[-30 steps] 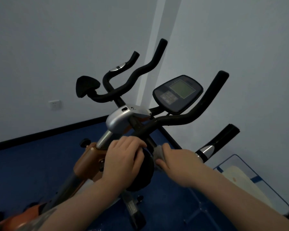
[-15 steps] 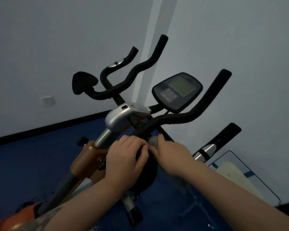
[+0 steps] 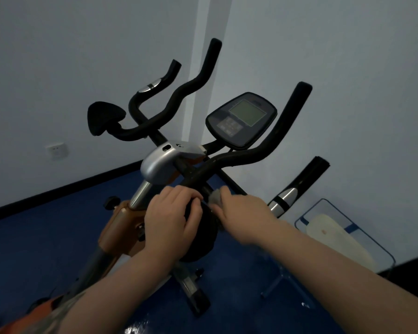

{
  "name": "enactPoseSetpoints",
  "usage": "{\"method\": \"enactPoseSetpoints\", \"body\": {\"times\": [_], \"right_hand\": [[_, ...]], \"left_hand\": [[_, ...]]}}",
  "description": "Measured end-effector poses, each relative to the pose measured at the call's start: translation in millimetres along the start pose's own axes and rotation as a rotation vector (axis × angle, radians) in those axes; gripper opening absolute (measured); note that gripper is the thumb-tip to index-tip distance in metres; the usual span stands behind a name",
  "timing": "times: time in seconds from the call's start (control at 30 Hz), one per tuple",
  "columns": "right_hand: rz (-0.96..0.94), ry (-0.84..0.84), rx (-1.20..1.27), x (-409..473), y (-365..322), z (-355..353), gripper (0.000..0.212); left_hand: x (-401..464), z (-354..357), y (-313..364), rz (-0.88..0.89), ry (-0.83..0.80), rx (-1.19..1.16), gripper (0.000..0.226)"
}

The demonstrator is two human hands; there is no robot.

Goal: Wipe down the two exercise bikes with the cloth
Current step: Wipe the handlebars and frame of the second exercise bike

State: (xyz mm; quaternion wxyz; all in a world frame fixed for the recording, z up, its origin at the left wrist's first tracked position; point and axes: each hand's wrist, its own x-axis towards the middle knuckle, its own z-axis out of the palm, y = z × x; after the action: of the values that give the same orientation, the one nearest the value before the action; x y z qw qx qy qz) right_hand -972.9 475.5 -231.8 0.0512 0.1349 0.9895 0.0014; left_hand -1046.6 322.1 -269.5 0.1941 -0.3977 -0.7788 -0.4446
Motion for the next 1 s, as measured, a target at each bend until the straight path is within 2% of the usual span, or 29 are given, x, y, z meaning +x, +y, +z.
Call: {"method": "enactPoseSetpoints", "body": {"times": [0.1, 0.13, 0.27, 0.4, 0.47, 0.57, 0.6, 0.73, 0.8, 0.87, 1.0], "right_hand": [[0.095, -0.075, 0.265, 24.7, -11.7, -3.9, 0.043], [0.086, -0.052, 0.248, 22.6, -11.6, -3.2, 0.043], [-0.044, 0.070, -0.072, -12.5, 4.1, 4.4, 0.039], [-0.021, -0.004, -0.092, -2.7, 3.8, 2.5, 0.040], [0.042, -0.037, 0.043, 17.4, -5.0, 0.1, 0.041], [0.072, -0.101, 0.418, 40.1, -9.1, -3.9, 0.045], [0.053, -0.101, 0.441, 39.7, -8.9, -4.2, 0.045], [-0.040, 0.027, 0.010, 3.5, 3.3, 3.6, 0.038], [-0.082, 0.037, -0.110, -11.6, 8.2, 7.3, 0.040], [-0.059, 0.019, -0.091, -6.2, 5.8, 4.8, 0.039], [0.015, -0.035, 0.176, 29.8, -7.3, 0.6, 0.044]], "left_hand": [[-1.5, -0.4, -0.6, -0.015, -0.005, 0.002, 0.020], [-2.1, -0.3, -0.3, -0.013, -0.005, 0.002, 0.020], [-4.0, 0.1, 0.5, -0.015, 0.007, -0.012, 0.021], [-3.2, 1.2, 1.3, -0.029, 0.030, -0.037, 0.021], [-2.0, 1.1, 0.7, -0.037, 0.036, -0.036, 0.021], [-1.9, 0.7, 1.5, -0.040, 0.030, -0.029, 0.021], [-2.3, 0.2, 1.9, -0.037, 0.018, -0.024, 0.021], [-5.5, -1.5, 0.6, -0.028, 0.000, -0.027, 0.022], [-4.9, -0.6, -1.2, -0.029, 0.011, -0.029, 0.021], [-3.2, 1.1, -2.3, -0.028, 0.031, -0.033, 0.021], [-3.1, 2.0, -1.3, -0.016, 0.037, -0.032, 0.020]]}}
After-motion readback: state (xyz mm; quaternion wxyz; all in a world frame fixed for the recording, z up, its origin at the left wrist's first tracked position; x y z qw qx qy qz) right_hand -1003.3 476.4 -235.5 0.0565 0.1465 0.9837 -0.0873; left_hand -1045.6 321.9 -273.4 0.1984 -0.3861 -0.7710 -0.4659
